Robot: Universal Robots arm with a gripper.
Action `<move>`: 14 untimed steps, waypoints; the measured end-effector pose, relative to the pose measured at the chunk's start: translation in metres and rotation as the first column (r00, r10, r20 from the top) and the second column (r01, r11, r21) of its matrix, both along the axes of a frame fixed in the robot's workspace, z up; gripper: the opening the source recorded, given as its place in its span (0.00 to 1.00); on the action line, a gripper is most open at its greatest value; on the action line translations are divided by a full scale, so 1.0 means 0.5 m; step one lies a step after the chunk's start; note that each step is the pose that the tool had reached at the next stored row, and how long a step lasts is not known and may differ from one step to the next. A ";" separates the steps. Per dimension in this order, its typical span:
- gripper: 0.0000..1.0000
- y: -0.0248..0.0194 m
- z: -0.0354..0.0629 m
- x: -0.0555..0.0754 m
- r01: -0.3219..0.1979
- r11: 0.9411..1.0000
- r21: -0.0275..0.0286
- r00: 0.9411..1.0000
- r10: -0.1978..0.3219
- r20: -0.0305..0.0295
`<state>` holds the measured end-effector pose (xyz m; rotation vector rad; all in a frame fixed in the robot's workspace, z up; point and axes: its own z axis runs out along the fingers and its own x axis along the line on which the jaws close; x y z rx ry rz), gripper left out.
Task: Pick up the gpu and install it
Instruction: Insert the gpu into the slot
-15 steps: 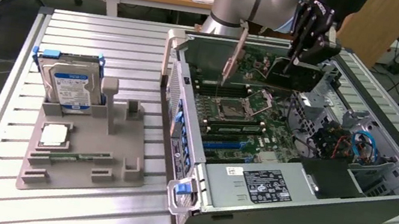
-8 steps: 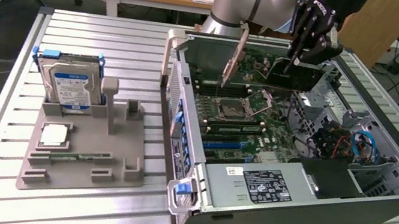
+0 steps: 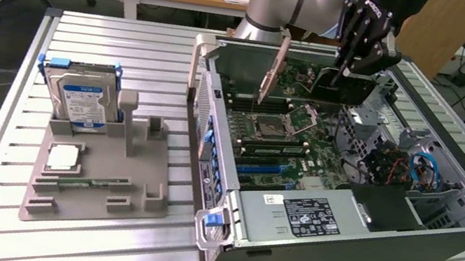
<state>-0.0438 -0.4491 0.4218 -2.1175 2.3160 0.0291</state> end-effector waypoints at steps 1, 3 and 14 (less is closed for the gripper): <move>0.26 0.0000 0.000 0.000 -0.007 1.000 0.000 1.000 0.007 0.000; 0.26 0.0000 0.000 0.000 -0.021 1.000 0.000 1.000 0.021 0.000; 0.26 0.0001 -0.001 0.000 -0.057 0.998 0.000 0.998 0.057 0.000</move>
